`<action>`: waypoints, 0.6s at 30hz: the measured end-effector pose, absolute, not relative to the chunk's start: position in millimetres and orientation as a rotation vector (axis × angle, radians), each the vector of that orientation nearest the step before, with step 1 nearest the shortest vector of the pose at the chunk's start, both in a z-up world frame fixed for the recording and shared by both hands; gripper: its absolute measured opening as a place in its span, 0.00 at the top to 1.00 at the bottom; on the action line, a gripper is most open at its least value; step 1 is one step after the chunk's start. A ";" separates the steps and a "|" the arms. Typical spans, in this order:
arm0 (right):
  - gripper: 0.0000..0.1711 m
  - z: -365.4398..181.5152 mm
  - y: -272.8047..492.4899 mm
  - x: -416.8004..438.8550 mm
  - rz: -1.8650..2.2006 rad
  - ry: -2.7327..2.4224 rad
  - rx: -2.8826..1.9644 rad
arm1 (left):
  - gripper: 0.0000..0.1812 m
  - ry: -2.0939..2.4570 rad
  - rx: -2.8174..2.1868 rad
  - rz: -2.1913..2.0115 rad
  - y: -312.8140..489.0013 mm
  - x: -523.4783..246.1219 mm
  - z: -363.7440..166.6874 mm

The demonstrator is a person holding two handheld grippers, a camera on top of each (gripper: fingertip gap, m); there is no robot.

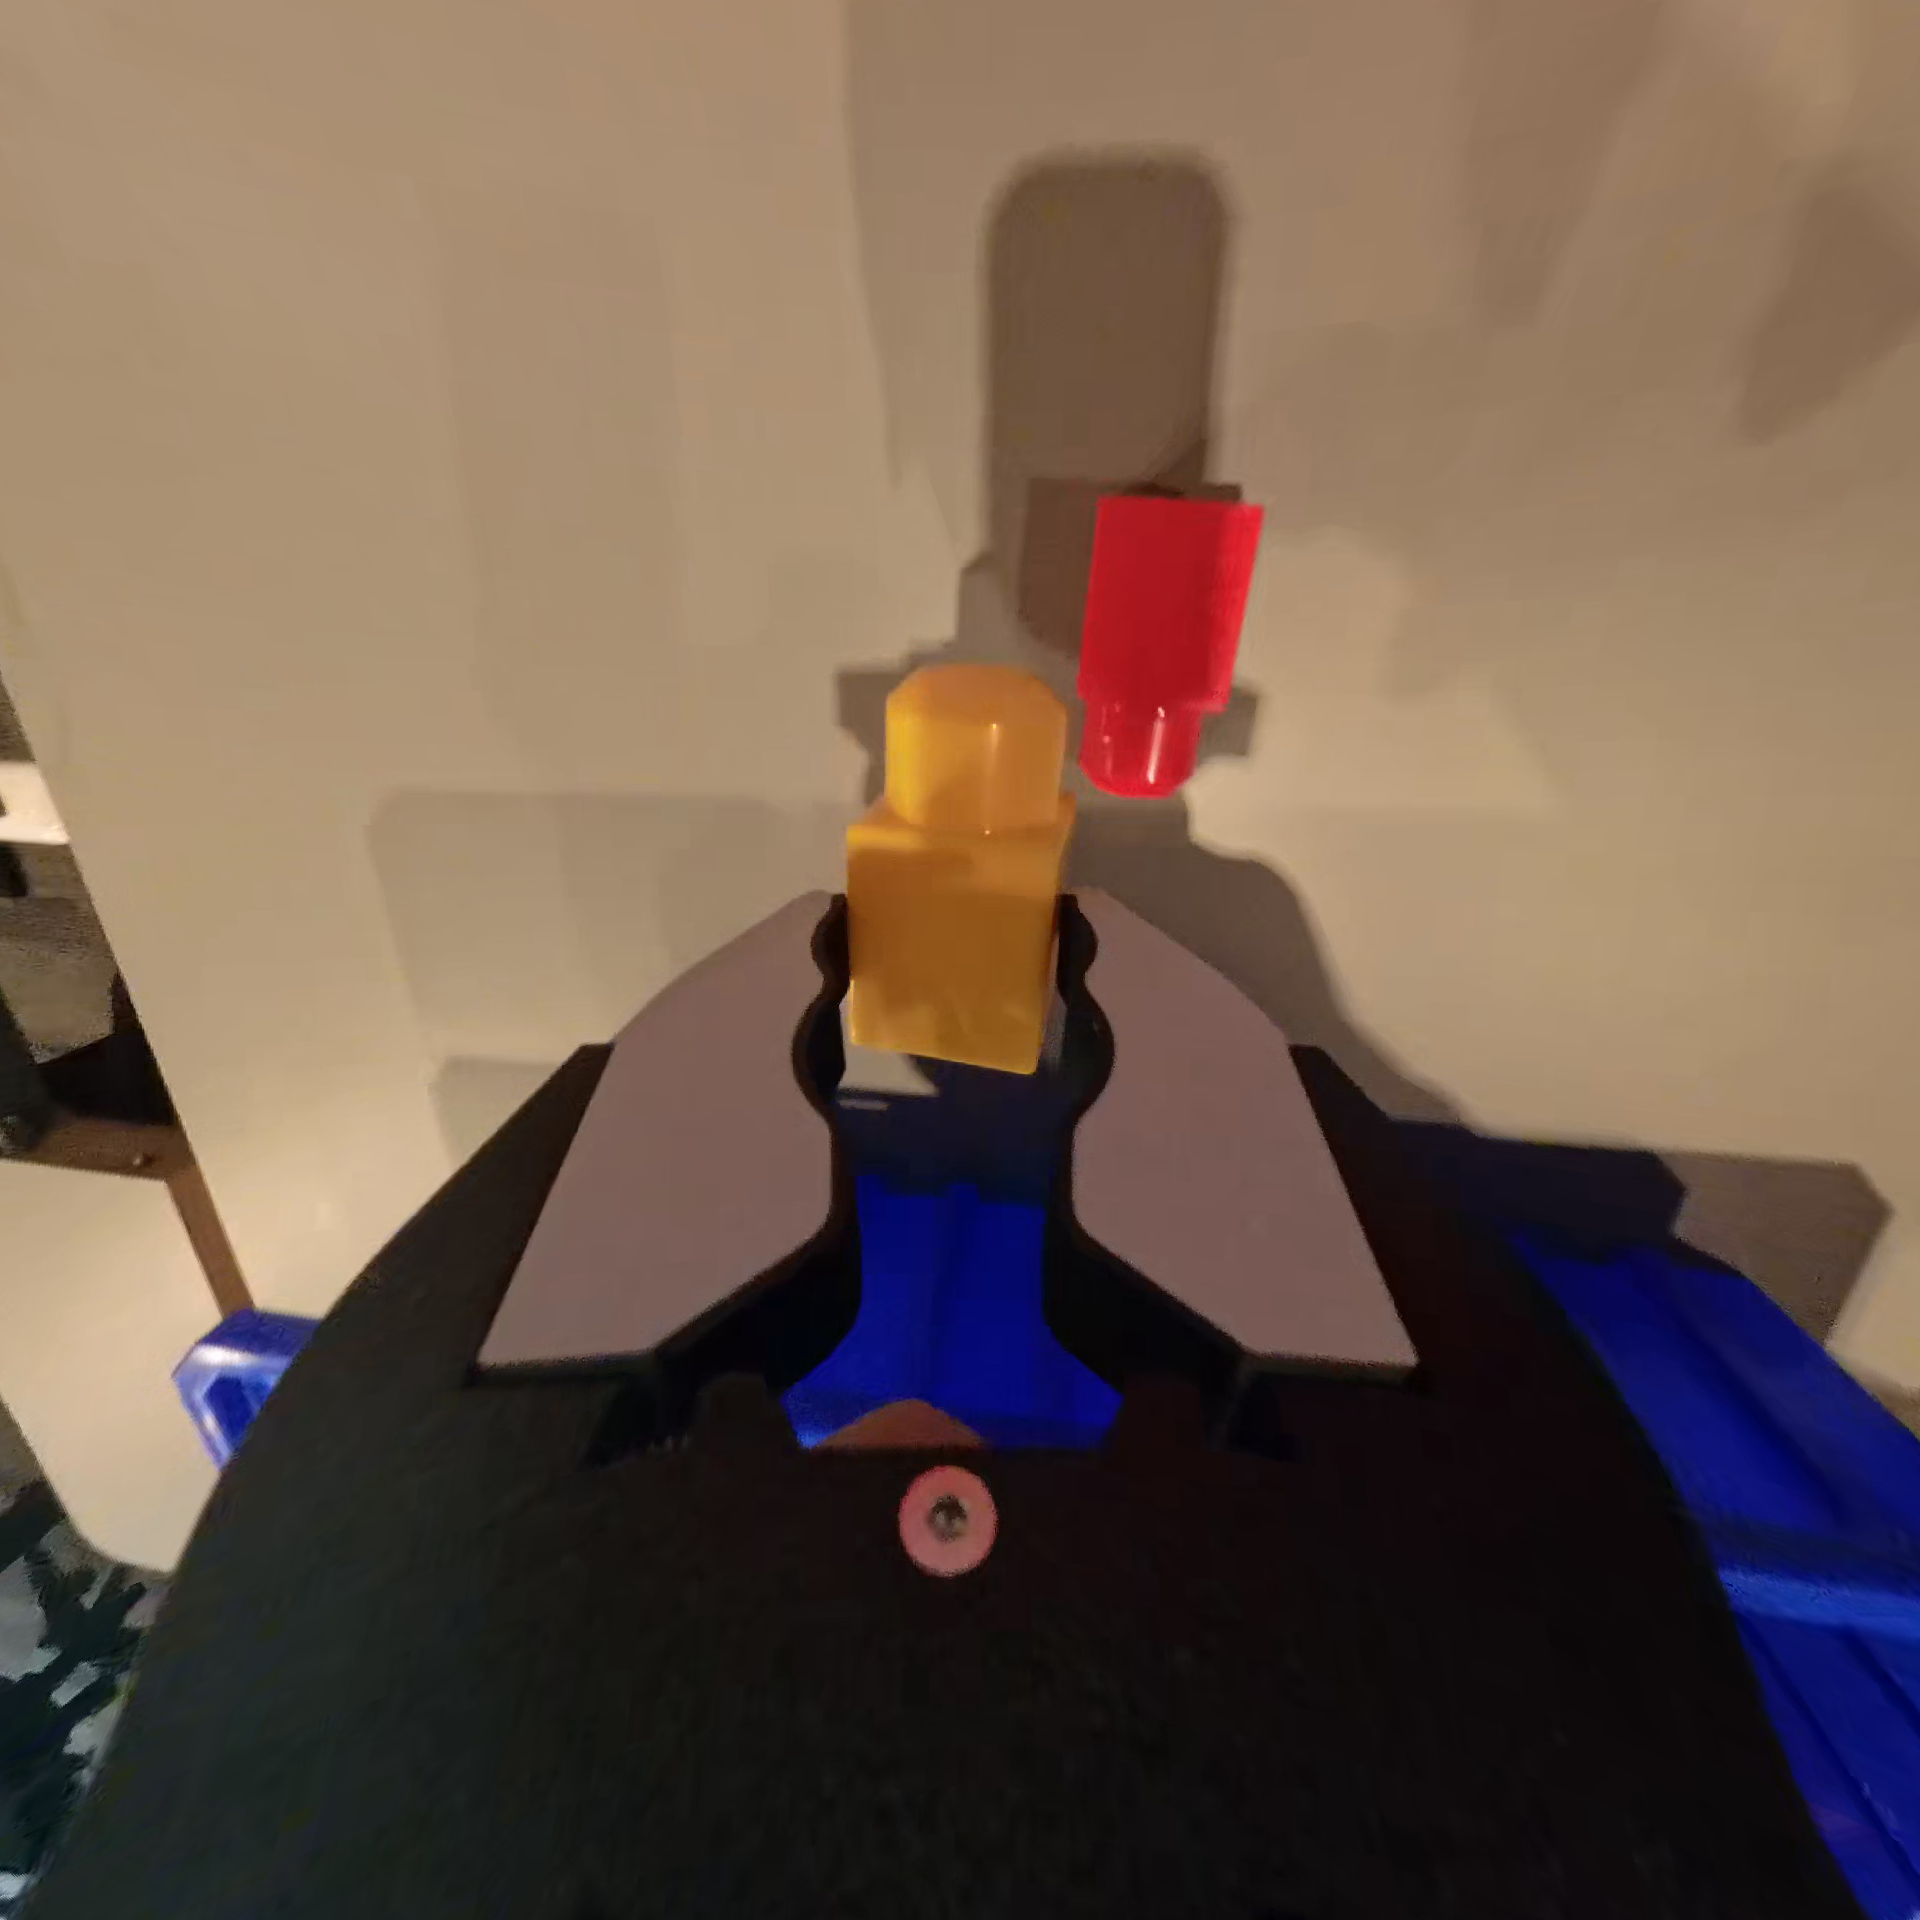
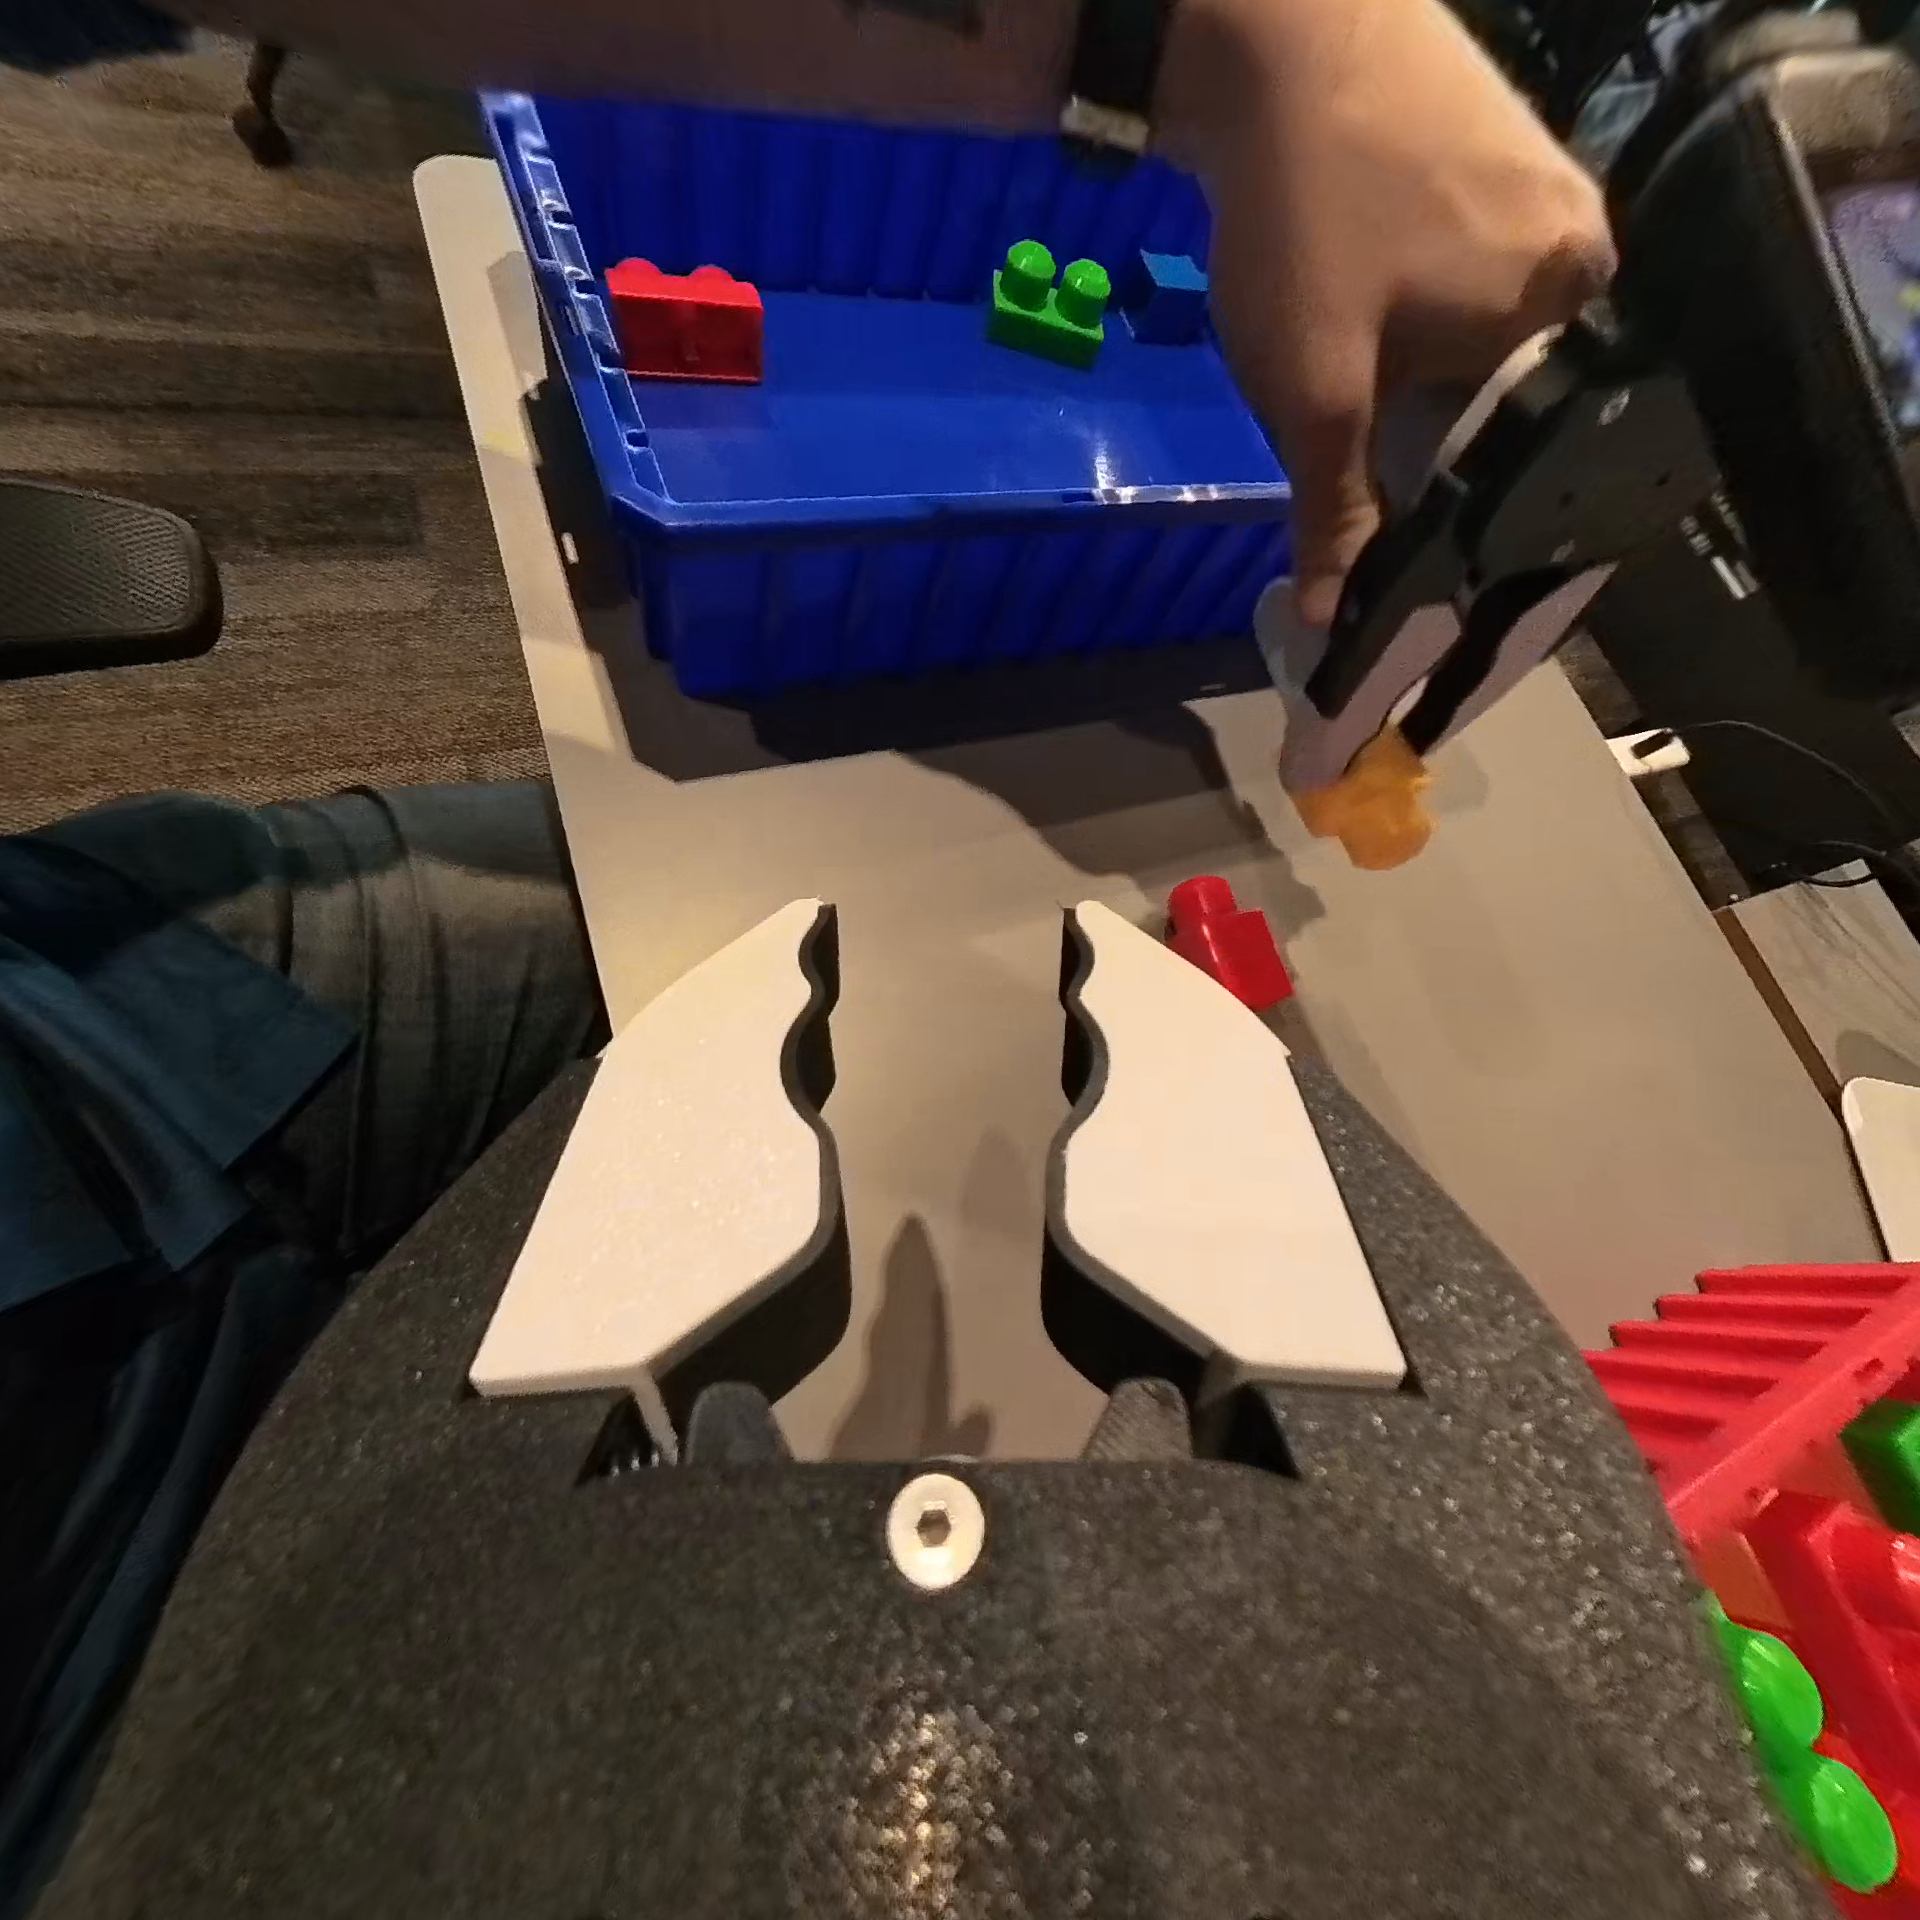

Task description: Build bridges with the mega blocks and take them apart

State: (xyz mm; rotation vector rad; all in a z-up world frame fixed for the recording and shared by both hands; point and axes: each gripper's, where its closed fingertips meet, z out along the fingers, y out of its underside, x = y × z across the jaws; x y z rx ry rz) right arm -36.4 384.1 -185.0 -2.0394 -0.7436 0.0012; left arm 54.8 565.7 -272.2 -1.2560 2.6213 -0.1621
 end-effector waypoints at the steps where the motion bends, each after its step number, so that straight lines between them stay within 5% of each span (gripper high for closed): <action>1: 0.76 -184.6 384.0 -35.2 0.001 -0.742 -2.039 | 0.79 2.626 -1.265 -0.167 565.4 60.2 -276.9; 18: 0.76 -195.7 385.2 -22.9 0.008 -0.739 -2.074 | 0.74 2.680 -1.310 -0.180 557.4 95.2 -344.6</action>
